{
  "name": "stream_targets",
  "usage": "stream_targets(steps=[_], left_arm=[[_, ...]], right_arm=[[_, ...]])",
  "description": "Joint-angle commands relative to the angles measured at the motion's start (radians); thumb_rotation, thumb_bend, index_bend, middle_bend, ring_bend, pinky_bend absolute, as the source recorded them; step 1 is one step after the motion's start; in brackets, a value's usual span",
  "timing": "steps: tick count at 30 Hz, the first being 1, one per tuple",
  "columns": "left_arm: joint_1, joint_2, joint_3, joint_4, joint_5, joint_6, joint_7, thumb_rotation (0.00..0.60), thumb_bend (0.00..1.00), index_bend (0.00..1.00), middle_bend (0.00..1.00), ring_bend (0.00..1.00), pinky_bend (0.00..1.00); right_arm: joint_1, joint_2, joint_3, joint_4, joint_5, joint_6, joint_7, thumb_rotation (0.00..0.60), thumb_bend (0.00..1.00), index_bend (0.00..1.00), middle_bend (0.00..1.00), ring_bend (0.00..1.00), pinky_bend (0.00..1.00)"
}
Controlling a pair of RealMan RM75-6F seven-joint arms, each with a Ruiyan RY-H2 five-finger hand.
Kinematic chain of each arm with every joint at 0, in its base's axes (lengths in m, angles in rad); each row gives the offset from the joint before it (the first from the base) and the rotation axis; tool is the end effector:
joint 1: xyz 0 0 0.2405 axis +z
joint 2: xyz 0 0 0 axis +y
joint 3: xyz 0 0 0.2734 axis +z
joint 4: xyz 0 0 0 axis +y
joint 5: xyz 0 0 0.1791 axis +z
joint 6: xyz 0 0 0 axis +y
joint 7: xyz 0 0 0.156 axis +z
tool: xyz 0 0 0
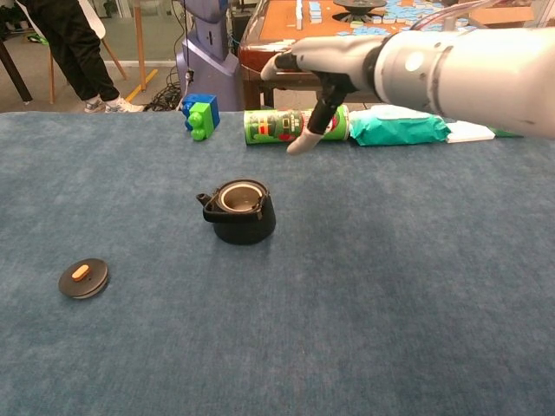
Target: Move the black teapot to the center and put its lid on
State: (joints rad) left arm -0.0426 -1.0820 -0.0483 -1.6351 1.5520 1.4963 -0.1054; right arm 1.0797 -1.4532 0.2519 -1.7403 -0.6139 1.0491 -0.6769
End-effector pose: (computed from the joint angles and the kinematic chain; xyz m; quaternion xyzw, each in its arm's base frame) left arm -0.3117 0.1780 0.2031 -0.5816 -0.4130 -0.4158 0.5643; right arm -0.0460 -0.3897 0.0381 0.7558 -0.3529 0.3590 0.4187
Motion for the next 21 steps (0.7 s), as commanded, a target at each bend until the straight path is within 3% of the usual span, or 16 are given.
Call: stream_targets(steps=[1,12,21], left_arm=[[-0.045,0.019,-0.001,-0.01,0.008,-0.061,-0.012,0.6,0.25,0.11,0.0,0.0,0.0],[-0.197,0.048,0.021,0.002,0.028,-0.301,-0.017,0.6,0.25,0.21,0.0,0.0,0.0],[-0.295,0.021,0.025,-0.011,-0.026,-0.463,0.044,0.6,0.24,0.2,0.0,0.0,0.0]], right_arm=[[-0.049,0.065,-0.036,-0.066,-0.056,0.057,0.004,0.6,0.09,0.04,0.04,0.0,0.0],[-0.226,0.272,-0.108,-0.216,-0.212,0.21,0.074,0.6,0.09,0.04,0.05,0.0,0.0],[-0.347,0.393,-0.158,-0.268,-0.307,0.269,0.116,0.6,0.09,0.04,0.06,0.0,0.0]])
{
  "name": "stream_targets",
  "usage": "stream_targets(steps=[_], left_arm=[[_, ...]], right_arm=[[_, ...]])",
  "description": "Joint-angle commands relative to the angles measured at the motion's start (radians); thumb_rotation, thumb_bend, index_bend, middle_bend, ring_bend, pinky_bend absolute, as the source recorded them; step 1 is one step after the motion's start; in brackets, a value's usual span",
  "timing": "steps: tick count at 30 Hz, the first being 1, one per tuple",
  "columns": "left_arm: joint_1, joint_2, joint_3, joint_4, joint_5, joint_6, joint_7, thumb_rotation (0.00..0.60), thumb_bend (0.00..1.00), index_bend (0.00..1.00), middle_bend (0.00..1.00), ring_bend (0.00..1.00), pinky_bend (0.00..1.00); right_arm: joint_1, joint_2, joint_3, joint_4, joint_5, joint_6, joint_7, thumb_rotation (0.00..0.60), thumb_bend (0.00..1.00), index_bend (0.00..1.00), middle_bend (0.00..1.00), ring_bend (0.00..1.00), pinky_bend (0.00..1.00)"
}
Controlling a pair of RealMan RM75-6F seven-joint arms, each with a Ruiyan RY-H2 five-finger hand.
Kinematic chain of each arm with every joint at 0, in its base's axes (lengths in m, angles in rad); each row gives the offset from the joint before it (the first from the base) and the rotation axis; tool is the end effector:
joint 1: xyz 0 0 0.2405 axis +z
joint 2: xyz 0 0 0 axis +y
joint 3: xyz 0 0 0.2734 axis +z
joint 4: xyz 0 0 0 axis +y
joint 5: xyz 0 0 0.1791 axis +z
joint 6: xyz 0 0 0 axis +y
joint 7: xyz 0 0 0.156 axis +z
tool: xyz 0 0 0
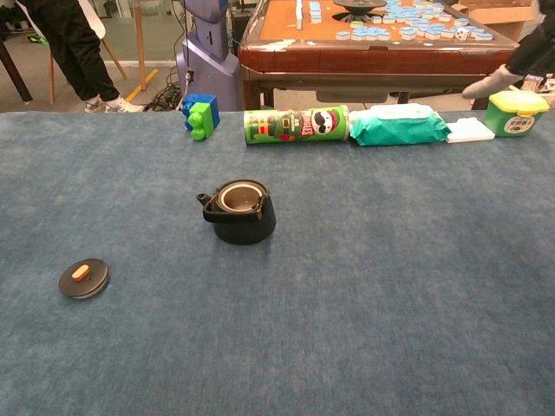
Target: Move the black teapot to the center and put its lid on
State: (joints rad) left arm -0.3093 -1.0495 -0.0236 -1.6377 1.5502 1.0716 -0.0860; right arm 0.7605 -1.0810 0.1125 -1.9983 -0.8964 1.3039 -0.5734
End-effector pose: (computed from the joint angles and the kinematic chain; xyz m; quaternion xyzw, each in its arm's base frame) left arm -0.2893 0.2424 0.1527 -0.7174 -0.4329 -0.3144 0.4462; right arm -0.1486 -0.3397 0.1681 0.6871 -0.3195 0.3541 0.5481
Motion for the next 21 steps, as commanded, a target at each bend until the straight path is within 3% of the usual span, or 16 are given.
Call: stream_targets(steps=[1,12,21], left_arm=[[-0.039,-0.018,-0.001,-0.012,-0.033,-0.053,0.036,0.6,0.24,0.2,0.0,0.0,0.0],[-0.121,-0.094,-0.004,-0.022,-0.085,-0.145,0.144,0.6,0.24,0.14,0.0,0.0,0.0],[-0.173,-0.156,-0.007,-0.018,-0.189,-0.214,0.276,0.6,0.23,0.16,0.0,0.0,0.0]], right_arm=[[-0.044,0.031,-0.027,-0.011,-0.038,0.019,0.018,0.6,0.09,0.04,0.06,0.0,0.0],[-0.191,0.09,-0.087,-0.003,-0.138,0.071,0.087,0.6,0.09,0.04,0.08,0.0,0.0],[-0.253,0.099,-0.081,0.038,-0.132,0.05,0.145,0.6,0.1,0.05,0.1,0.0,0.0]])
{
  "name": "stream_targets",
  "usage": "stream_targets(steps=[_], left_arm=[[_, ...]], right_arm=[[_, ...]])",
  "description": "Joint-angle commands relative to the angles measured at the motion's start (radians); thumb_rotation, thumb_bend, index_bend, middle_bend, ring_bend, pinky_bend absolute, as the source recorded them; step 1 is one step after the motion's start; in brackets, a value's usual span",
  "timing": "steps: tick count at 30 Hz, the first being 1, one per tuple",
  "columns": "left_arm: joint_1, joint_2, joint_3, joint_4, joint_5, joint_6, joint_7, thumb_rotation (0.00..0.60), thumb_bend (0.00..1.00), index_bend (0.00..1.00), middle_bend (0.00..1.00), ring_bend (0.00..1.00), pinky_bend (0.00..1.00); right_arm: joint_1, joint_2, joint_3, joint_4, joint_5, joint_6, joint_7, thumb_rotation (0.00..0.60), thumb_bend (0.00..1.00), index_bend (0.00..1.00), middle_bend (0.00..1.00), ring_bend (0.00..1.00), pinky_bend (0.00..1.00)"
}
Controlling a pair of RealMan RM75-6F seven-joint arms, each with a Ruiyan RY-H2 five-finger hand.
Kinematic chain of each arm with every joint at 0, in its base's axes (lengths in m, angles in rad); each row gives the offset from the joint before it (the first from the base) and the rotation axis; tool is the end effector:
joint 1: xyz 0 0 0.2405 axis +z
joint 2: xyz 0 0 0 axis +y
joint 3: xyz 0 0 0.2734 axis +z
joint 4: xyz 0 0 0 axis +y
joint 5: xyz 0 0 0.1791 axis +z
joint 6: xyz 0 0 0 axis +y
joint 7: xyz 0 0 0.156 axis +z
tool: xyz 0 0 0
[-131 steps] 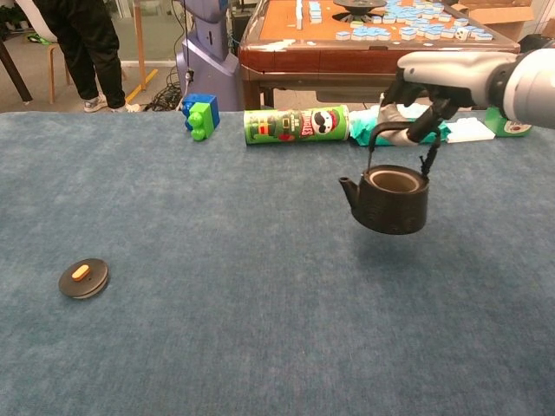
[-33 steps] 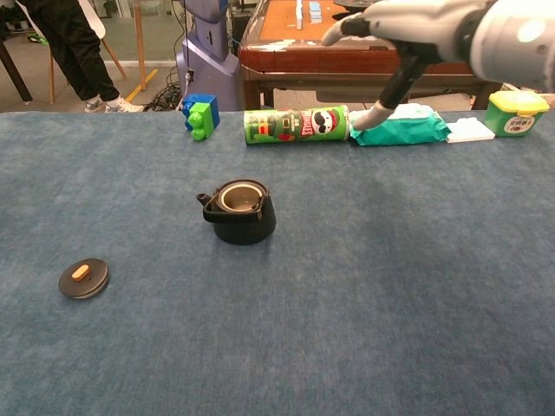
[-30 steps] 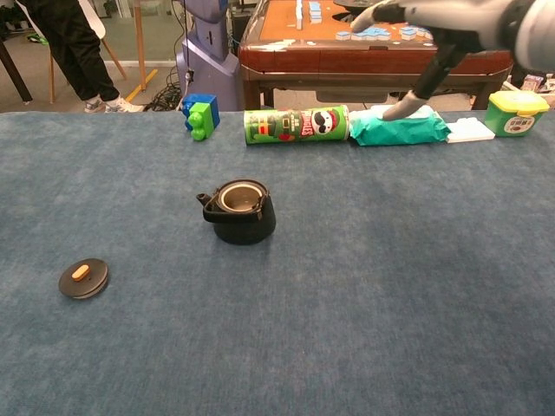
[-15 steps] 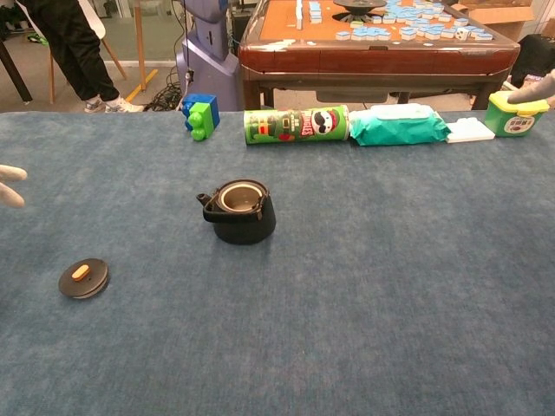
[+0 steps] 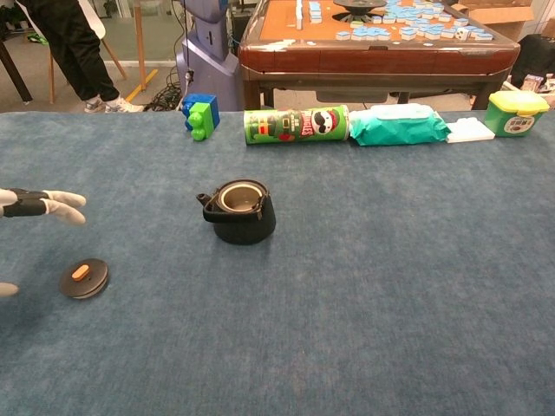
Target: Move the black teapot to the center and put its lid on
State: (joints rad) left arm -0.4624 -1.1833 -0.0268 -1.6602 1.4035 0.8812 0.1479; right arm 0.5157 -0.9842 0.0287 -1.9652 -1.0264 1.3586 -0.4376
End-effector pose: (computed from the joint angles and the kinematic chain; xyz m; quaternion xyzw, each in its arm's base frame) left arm -0.2595 0.2702 0.0867 -0.7768 -0.4151 -0.2607 0.3954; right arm -0.2314 -0.2885 0.2021 0.6444 -0.3601 0.3063 0.6010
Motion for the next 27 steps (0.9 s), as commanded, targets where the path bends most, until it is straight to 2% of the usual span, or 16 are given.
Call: stream_targets(steps=[1,12,18,27], left_arm=[[-0.028,-0.03,-0.006,0.006,-0.064,-0.034,0.063,0.6,0.23,0.17,0.0,0.0,0.0],[-0.063,-0.096,-0.011,0.013,-0.202,-0.044,0.16,0.6,0.23,0.2,0.0,0.0,0.0],[-0.067,-0.142,-0.018,0.033,-0.213,-0.006,0.163,0.6,0.23,0.22,0.0,0.0,0.0],[-0.078,-0.169,0.0,0.053,-0.232,0.005,0.196,0.6,0.23,0.25,0.0,0.0,0.0]], right_arm=[[-0.015,0.002,0.006,0.008,-0.006,-0.006,0.017,0.6,0.1,0.05,0.1,0.0,0.0],[-0.065,0.007,0.027,0.03,-0.032,-0.019,0.072,0.6,0.1,0.05,0.1,0.0,0.0],[-0.09,0.016,0.04,0.039,-0.038,-0.023,0.101,0.6,0.09,0.05,0.1,0.0,0.0],[-0.12,0.024,0.055,0.045,-0.054,-0.027,0.124,0.6,0.09,0.05,0.1,0.0,0.0]])
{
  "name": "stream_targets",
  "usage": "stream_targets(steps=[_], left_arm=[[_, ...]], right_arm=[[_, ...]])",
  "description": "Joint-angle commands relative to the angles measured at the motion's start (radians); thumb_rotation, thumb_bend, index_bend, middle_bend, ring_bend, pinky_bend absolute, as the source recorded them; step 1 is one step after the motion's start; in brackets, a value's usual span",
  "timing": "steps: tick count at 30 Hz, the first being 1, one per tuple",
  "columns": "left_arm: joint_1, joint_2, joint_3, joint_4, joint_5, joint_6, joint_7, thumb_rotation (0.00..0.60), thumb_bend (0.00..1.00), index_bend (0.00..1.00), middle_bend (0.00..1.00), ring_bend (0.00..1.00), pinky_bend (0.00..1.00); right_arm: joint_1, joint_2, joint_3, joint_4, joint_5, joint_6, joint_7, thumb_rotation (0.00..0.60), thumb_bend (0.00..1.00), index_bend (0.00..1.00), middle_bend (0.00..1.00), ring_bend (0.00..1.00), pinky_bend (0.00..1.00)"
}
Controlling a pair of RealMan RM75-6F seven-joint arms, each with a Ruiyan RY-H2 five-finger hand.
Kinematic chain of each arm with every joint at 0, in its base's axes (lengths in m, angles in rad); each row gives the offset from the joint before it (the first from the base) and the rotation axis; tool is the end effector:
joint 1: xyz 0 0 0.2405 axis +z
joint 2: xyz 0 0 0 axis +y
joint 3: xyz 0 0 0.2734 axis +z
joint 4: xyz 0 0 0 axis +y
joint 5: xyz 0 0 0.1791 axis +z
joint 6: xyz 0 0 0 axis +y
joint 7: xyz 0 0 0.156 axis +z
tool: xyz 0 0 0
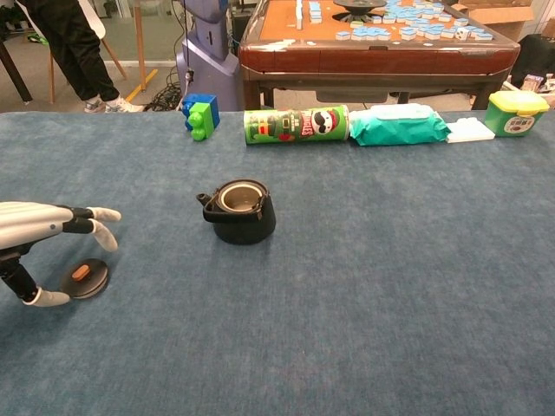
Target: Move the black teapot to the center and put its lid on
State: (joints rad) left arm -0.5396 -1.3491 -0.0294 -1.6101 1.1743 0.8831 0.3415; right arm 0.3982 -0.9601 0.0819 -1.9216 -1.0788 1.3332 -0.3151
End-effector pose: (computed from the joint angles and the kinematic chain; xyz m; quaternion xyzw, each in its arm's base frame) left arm -0.2494 0.2885 0.0389 -0.7711 -0.4243 -0.2433 0.4076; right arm -0.2563 -0.2725 0.2167 0.6098 -0.3920 0.3225 0.6087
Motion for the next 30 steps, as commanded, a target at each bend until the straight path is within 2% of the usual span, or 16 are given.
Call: stream_targets(steps=[1,30], left_arm=[[0.0,-0.005,0.004,0.005,-0.006,0.005,0.003,0.6,0.23,0.25,0.0,0.0,0.0],[-0.017,-0.04,0.016,0.062,-0.026,0.007,-0.029,0.6,0.23,0.3,0.0,0.0,0.0]], right_arm=[[-0.005,-0.001,0.004,0.003,-0.003,-0.004,0.004,0.6,0.09,0.05,0.1,0.0,0.0],[-0.063,0.013,0.043,-0.004,-0.039,-0.003,0.028,0.6,0.09,0.07,0.1,0.0,0.0]])
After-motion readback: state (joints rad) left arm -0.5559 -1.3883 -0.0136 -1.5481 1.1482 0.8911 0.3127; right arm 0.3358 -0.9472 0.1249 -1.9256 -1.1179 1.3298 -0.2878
